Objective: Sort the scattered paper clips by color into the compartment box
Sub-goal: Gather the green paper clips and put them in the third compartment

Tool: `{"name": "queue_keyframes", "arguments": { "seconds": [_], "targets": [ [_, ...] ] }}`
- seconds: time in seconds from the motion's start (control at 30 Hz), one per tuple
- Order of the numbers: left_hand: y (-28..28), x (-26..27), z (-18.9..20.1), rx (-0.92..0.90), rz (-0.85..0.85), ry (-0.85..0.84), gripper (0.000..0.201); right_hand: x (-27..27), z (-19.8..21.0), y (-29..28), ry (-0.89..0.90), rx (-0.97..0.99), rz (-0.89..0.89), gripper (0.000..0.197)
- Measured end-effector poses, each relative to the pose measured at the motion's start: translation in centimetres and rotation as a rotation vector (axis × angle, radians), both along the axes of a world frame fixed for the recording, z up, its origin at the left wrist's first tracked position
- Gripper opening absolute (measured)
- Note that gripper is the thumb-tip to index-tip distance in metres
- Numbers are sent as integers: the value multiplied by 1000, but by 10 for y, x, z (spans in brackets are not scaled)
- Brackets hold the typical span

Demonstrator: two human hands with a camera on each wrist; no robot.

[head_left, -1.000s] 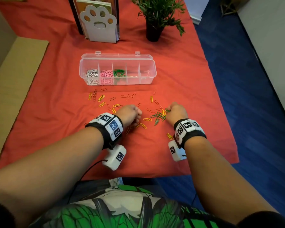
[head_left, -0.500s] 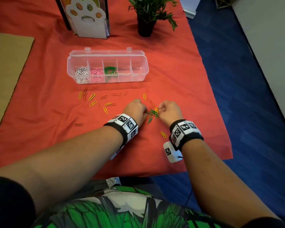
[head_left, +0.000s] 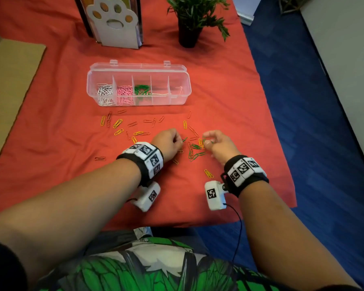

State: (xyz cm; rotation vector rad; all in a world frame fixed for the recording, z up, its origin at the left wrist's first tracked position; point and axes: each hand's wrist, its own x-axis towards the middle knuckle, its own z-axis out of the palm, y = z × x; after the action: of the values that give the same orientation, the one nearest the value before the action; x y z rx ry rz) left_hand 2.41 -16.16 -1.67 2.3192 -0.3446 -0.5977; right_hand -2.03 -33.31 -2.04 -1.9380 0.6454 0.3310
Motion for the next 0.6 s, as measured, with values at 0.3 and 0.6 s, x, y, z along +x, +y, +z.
{"name": "queue_keyframes", "arguments": {
  "seconds": [0.3,0.6],
  "targets": [
    [4,1,25,-472,396,661,29,-10,27,-8,59,672,-403,22],
    [-6,-1,43,-601,614,893,26,0,21,-15,23,-254,371,19]
  ]
}}
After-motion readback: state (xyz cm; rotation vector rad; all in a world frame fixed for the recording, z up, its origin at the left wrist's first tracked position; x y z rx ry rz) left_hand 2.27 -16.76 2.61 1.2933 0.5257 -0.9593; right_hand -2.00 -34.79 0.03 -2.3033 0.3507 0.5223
